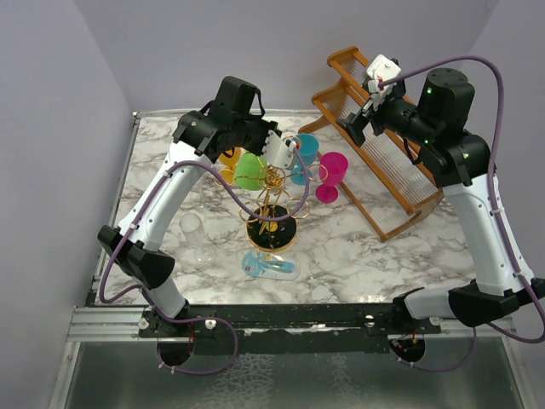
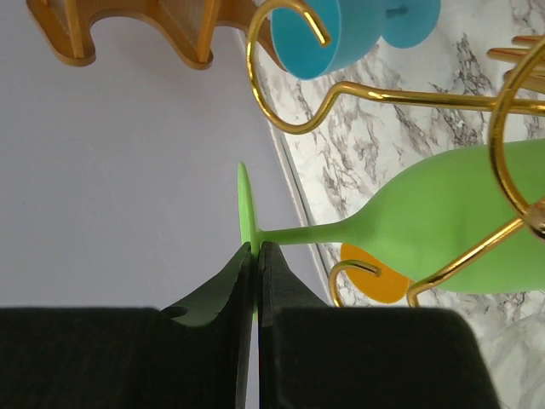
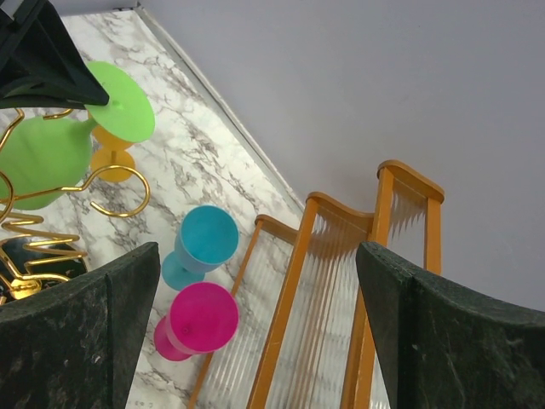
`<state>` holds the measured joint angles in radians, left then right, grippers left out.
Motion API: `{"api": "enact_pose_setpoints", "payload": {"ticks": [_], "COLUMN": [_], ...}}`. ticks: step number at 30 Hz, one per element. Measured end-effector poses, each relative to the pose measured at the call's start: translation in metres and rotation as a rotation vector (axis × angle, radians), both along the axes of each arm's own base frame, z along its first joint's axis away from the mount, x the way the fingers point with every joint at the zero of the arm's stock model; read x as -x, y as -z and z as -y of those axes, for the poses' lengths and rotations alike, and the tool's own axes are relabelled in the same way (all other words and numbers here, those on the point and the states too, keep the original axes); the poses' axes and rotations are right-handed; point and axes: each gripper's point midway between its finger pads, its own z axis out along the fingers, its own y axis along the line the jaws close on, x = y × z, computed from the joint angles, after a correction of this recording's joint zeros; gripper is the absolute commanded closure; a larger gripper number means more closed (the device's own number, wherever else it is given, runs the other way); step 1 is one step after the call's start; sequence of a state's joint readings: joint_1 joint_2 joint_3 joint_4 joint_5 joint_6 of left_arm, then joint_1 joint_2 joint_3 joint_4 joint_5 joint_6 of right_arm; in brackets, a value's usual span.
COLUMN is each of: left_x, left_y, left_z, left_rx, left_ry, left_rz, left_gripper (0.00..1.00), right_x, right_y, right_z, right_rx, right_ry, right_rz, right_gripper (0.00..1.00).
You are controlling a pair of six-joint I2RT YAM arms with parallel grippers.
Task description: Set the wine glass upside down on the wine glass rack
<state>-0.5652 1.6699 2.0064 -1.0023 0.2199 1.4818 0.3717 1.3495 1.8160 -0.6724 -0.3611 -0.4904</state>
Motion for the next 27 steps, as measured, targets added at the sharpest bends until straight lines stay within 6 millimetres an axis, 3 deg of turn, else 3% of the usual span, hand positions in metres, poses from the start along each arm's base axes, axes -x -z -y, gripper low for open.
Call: {"api": "enact_pose_setpoints", "payload": {"ticks": [14,27], "left_x": [0.020,0.033], "left_y": [0.016,0.012], "left_z": [-0.004,-0.005], "left_rx": [-0.073,-0.069], "left_ry": [0.082,0.114], "left_rz": [-0.065,-0.093], "left_gripper": [1.00,1.00], "right_x": [-0.001,0.001], "right_y": [0.007,0.009], "right_z": [0.000,0.002], "right_rx": [0.007,0.007], "right_ry": [-0.008,-0.011], "right_rz": [-0.015,-0.018], "right_gripper": [0.03,0.02]}}
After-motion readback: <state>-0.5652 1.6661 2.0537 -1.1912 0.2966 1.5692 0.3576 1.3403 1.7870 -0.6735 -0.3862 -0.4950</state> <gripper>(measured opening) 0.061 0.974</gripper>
